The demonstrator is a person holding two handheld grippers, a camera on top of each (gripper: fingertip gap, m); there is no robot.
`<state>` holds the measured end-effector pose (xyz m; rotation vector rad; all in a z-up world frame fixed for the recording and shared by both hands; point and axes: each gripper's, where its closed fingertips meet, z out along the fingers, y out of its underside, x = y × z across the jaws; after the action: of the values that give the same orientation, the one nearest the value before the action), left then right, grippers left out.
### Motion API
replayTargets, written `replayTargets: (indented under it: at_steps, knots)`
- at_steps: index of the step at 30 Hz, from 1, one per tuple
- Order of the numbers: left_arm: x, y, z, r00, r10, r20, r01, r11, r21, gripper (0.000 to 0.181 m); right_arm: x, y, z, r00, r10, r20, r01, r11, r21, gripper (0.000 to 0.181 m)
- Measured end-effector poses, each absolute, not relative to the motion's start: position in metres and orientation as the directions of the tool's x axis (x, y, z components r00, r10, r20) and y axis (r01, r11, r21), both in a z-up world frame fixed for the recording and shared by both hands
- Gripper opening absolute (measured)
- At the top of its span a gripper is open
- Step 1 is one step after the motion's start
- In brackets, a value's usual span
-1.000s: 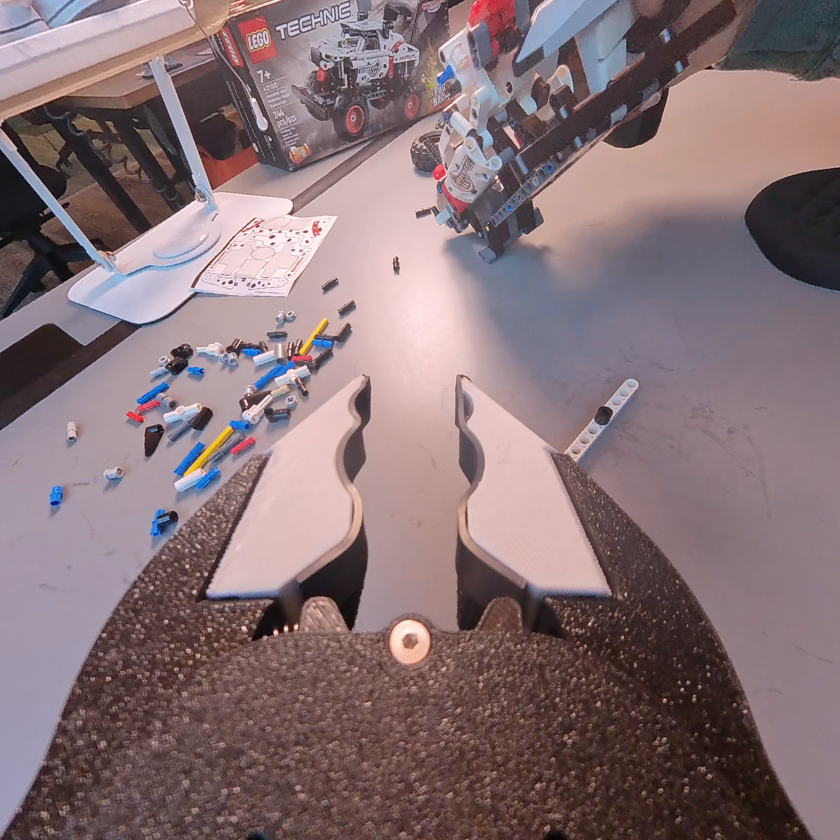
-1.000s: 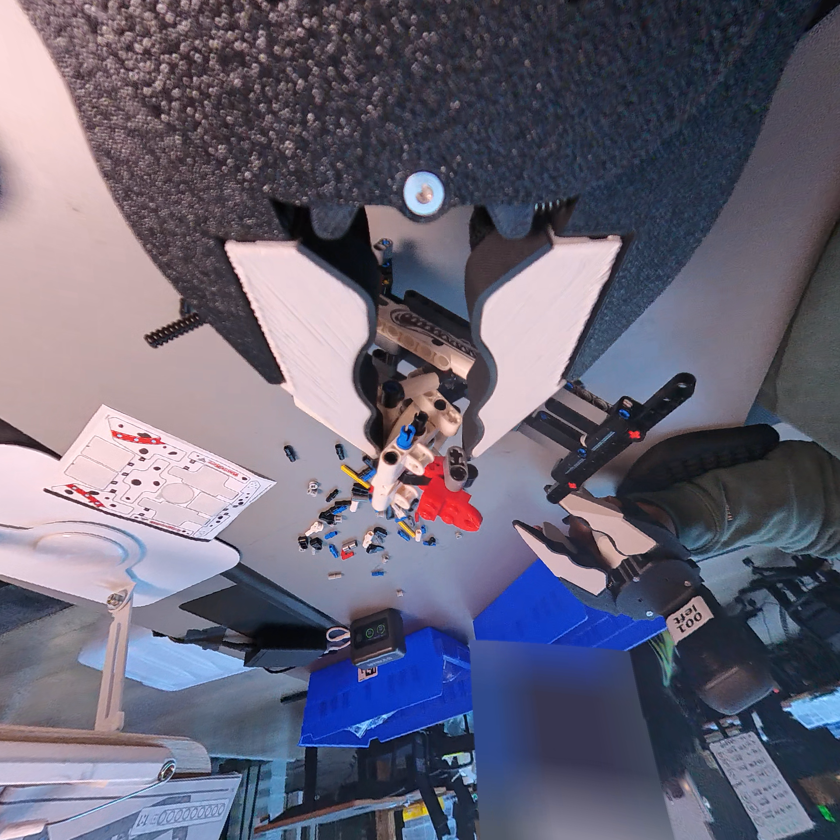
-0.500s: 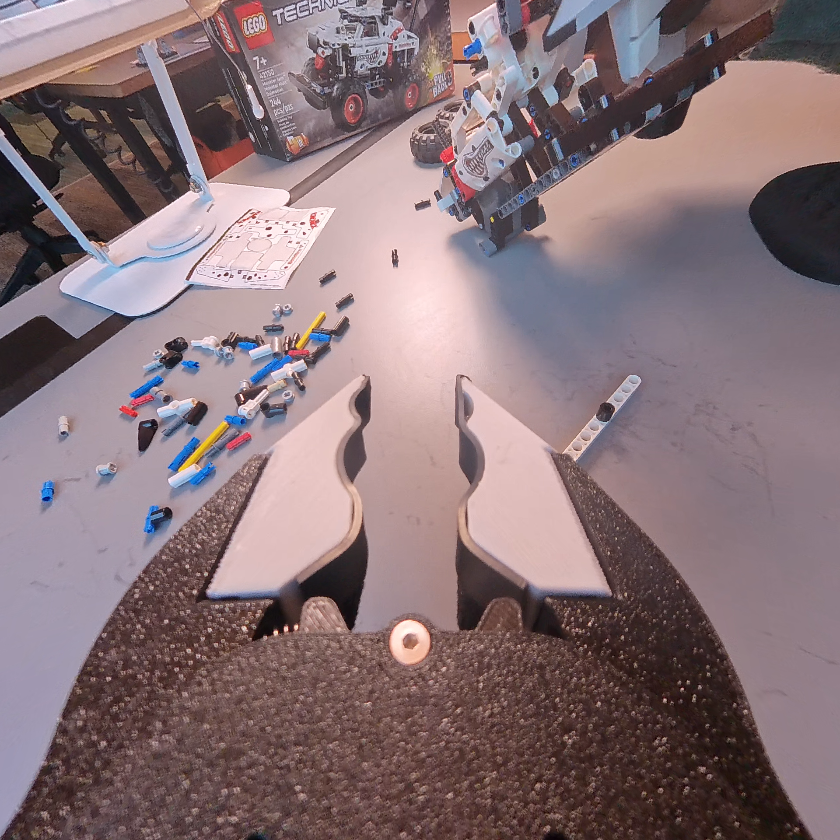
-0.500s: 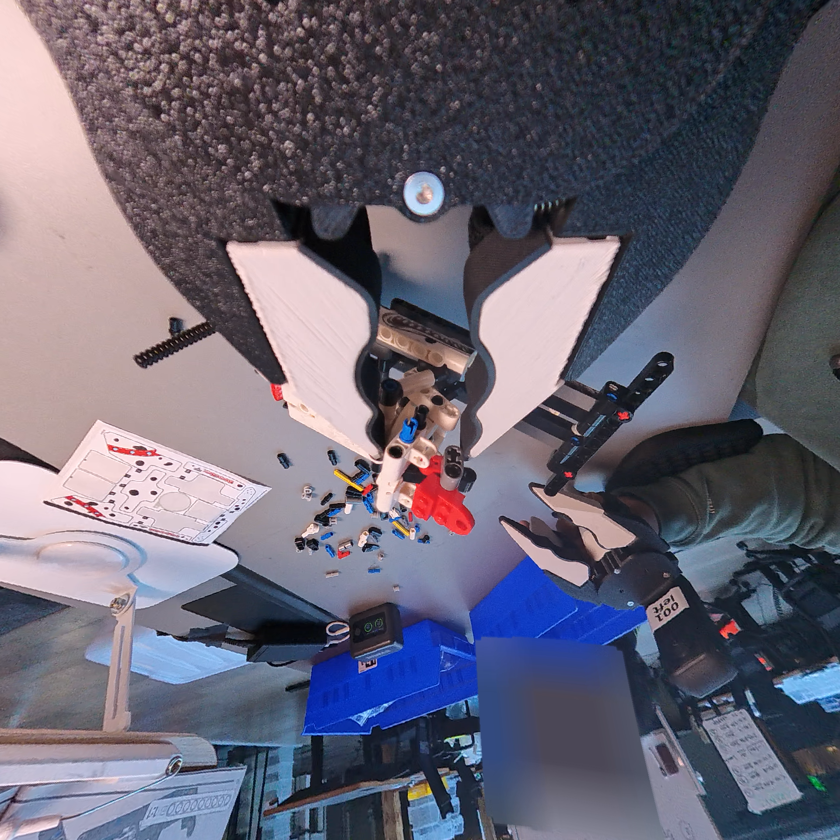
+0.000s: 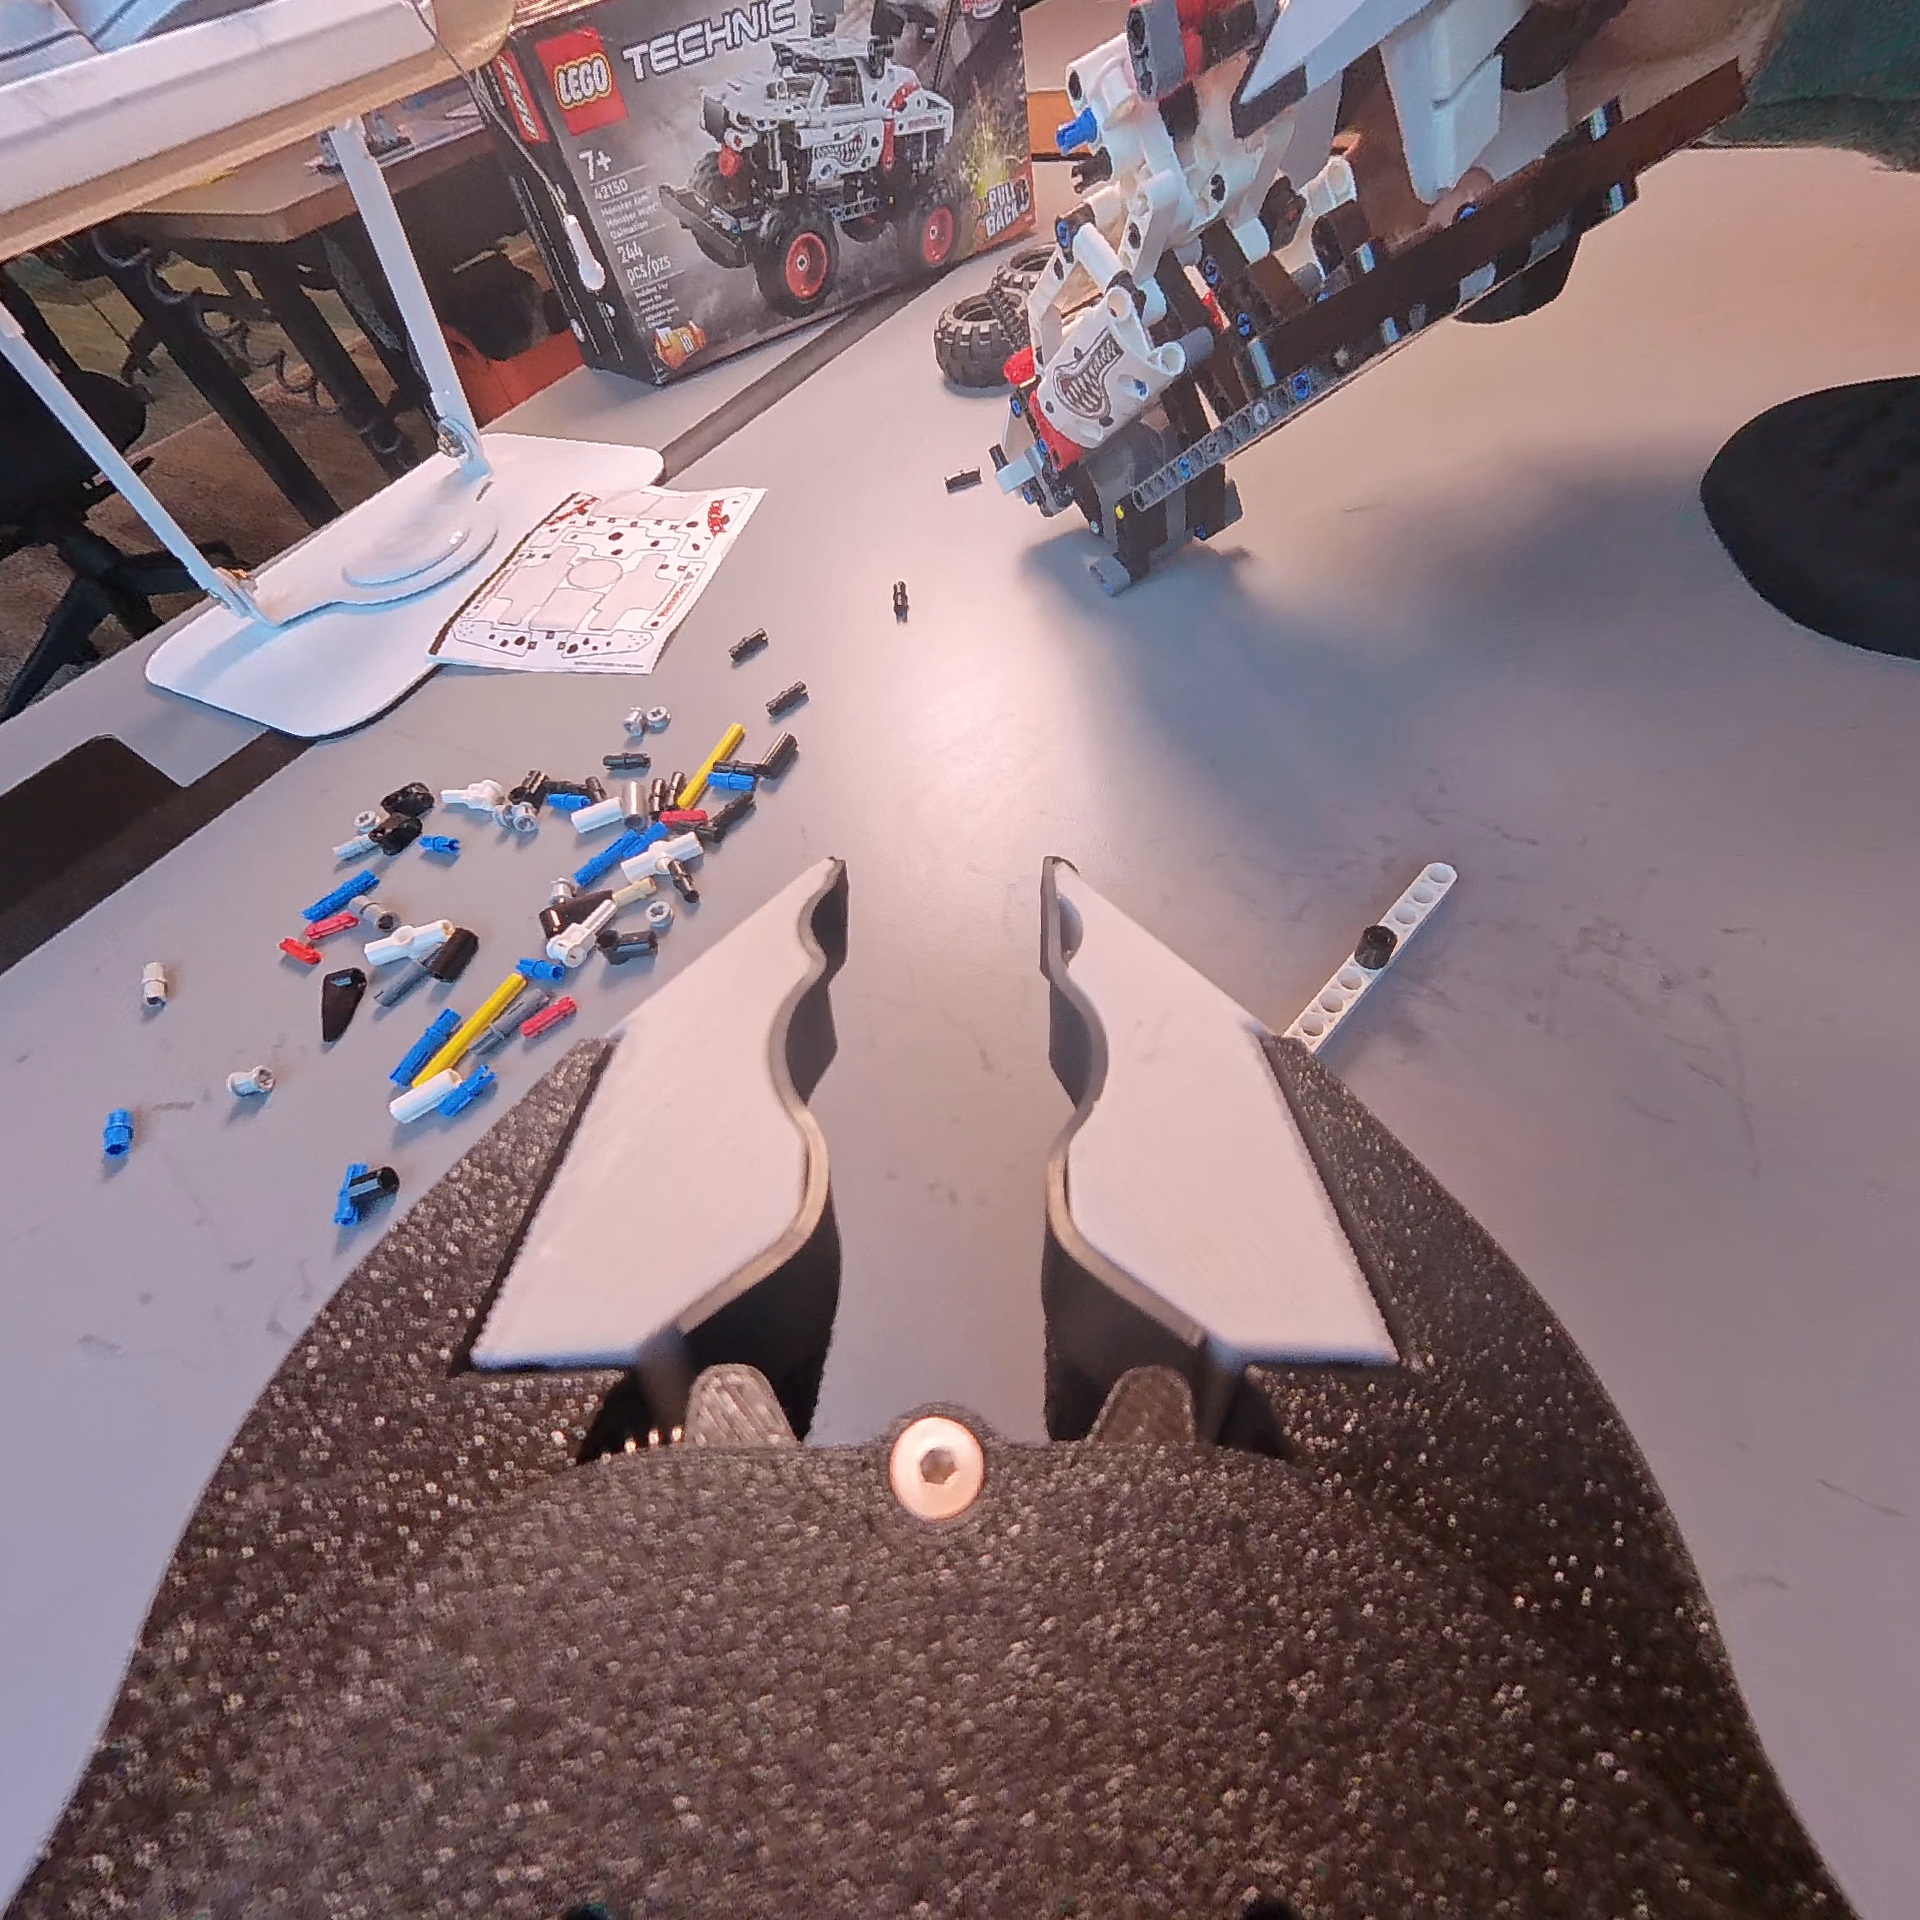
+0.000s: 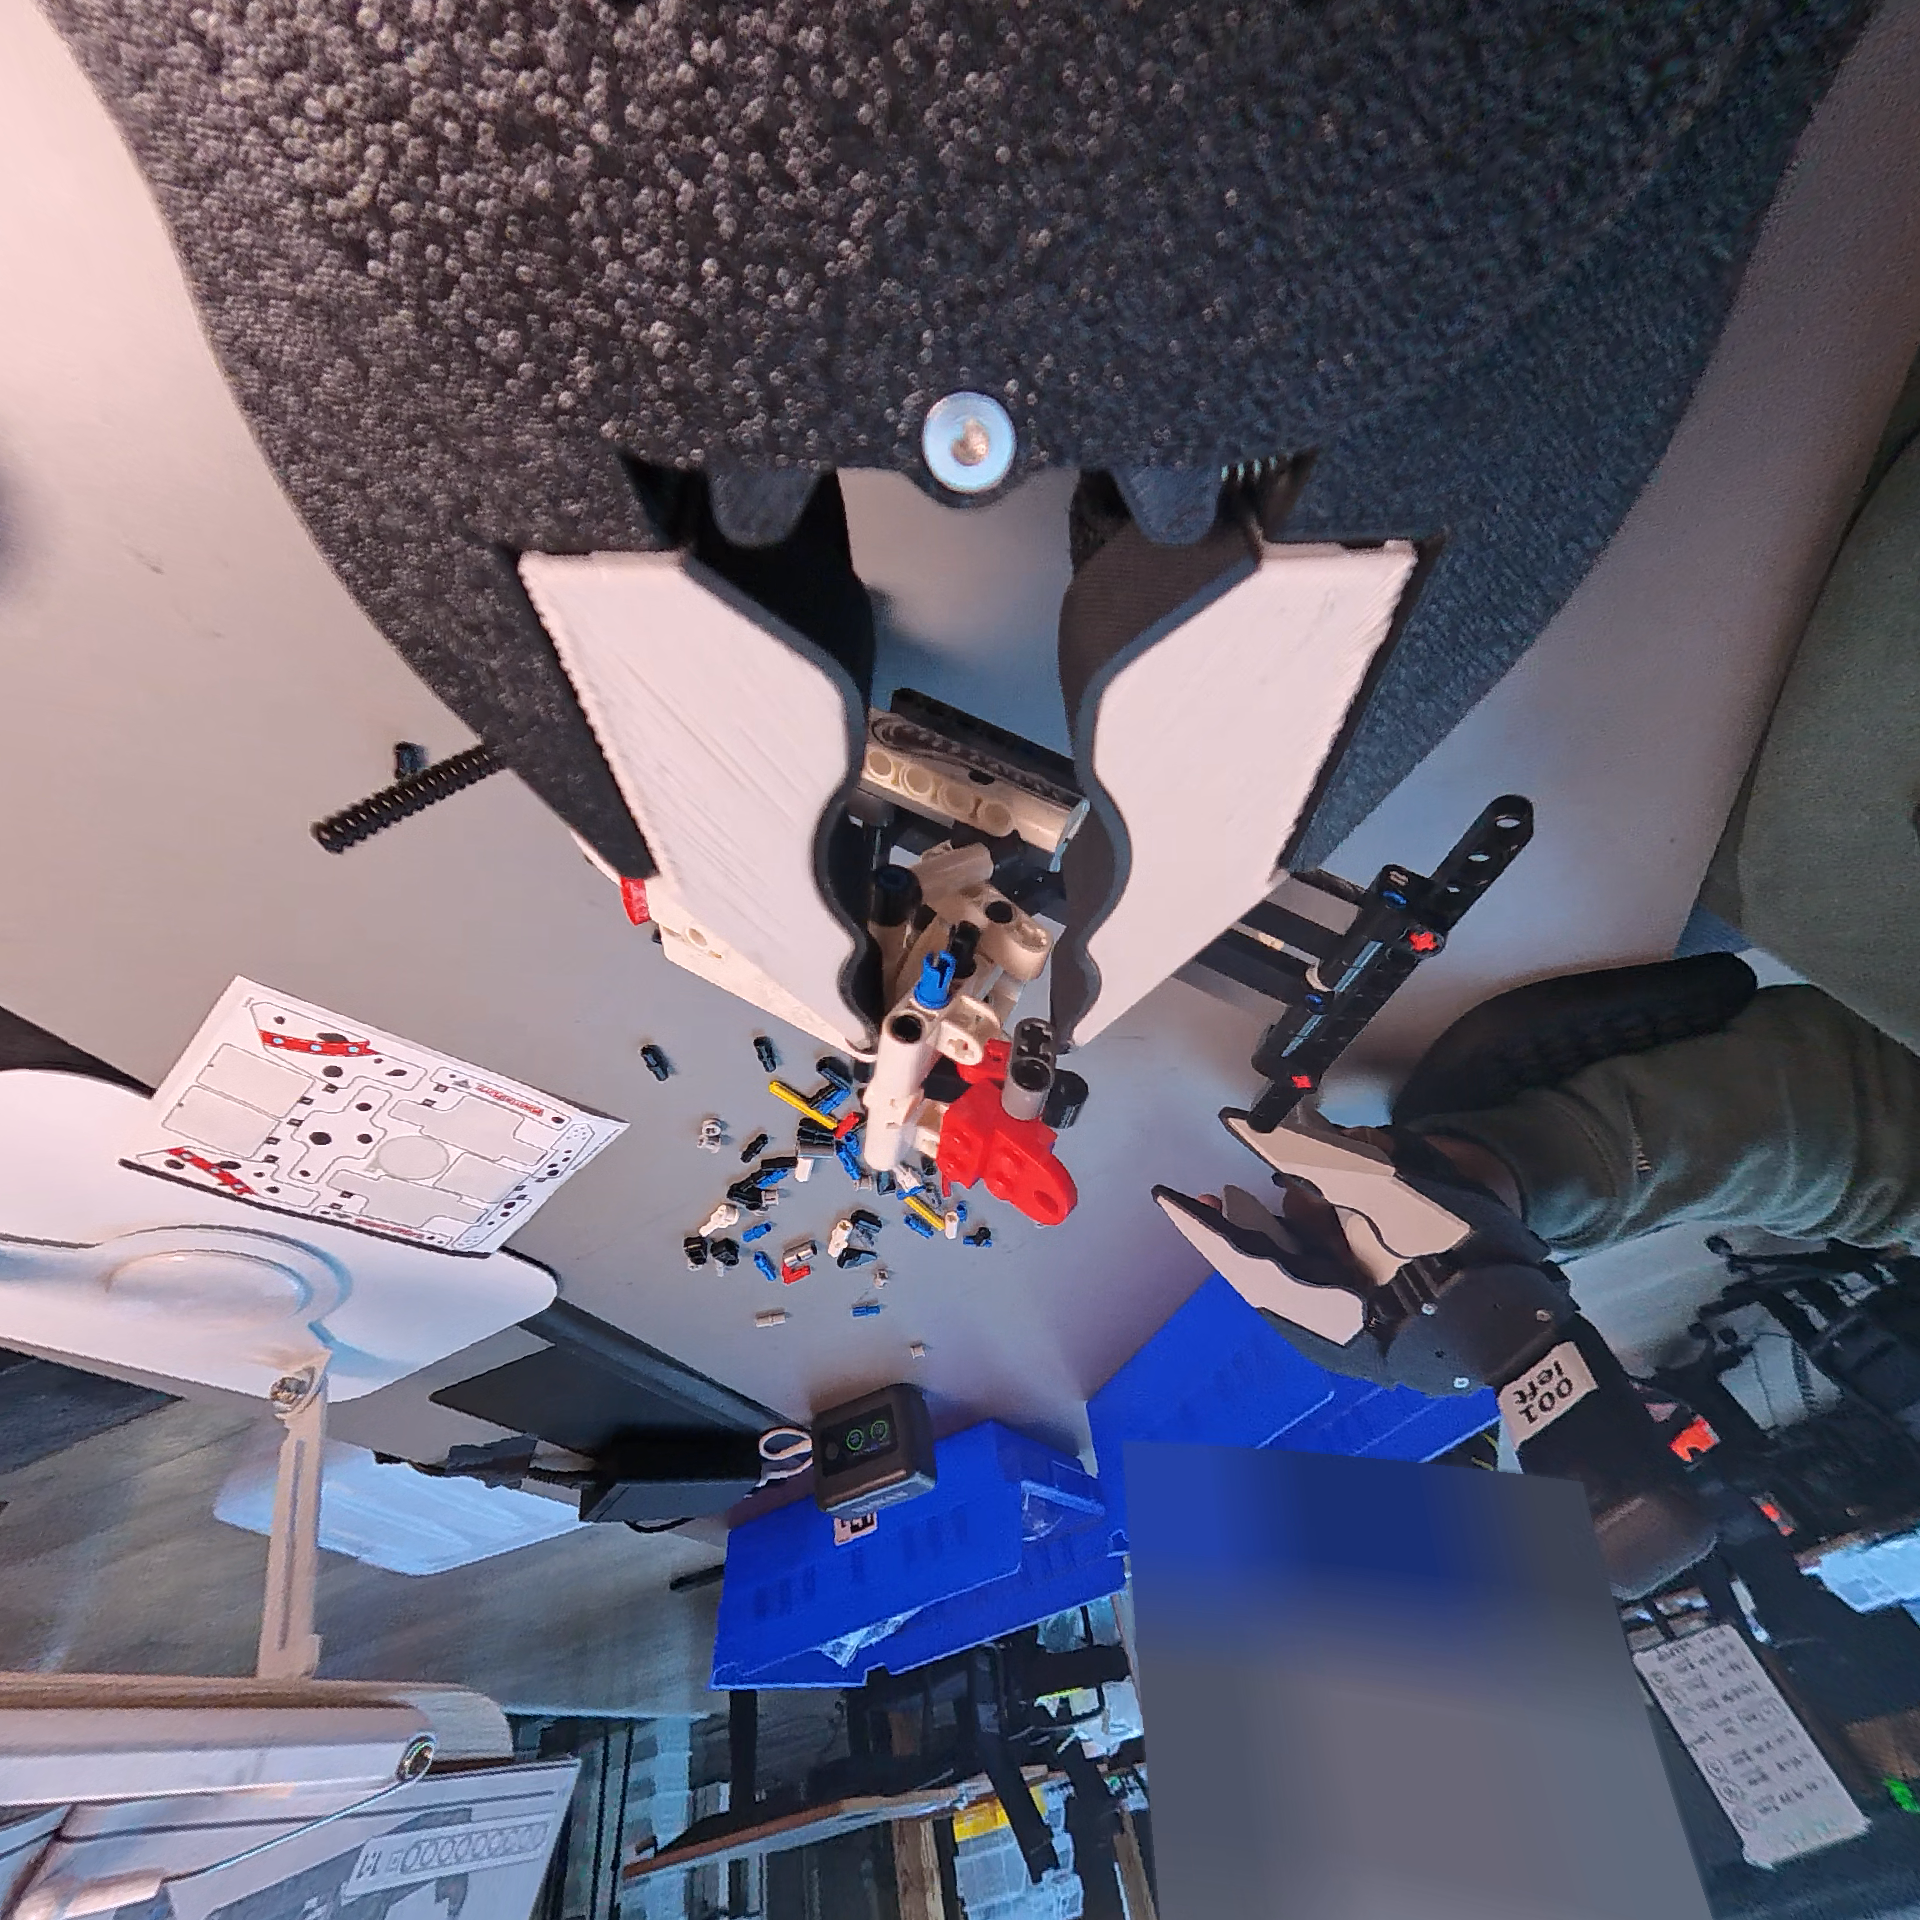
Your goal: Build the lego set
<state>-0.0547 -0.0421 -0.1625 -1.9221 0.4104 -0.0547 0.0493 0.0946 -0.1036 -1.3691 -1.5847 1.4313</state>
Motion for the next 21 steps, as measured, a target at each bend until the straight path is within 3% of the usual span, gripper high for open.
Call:
replayTargets:
  at_steps: [5, 12, 17, 21]
  knots:
    - [-0.055, -0.042, -0.163, 0.938, -0.309, -0.155, -0.257, -0.325, -0.910, 0.037, 0.048, 0.093, -0.106, -0.259, 0.958, -0.120, 0.280, -0.045, -0.959, 0.032]
    - [-0.056, -0.042, -0.161, 0.940, -0.304, -0.157, -0.256, -0.321, -0.912, 0.037, 0.047, 0.089, -0.111, -0.122, 0.965, 0.234, 0.265, 0.259, -0.929, 0.036]
    - [-0.055, -0.042, -0.163, 0.939, -0.306, -0.157, -0.258, -0.325, -0.910, 0.037, 0.047, 0.074, -0.128, -0.048, 0.799, 0.600, 0.339, 0.578, -0.742, 0.037]
    - [-0.055, -0.042, -0.165, 0.939, -0.308, -0.154, -0.257, -0.332, -0.908, 0.037, 0.045, 0.069, -0.138, -0.017, 0.601, 0.799, 0.423, 0.729, -0.539, 0.038]
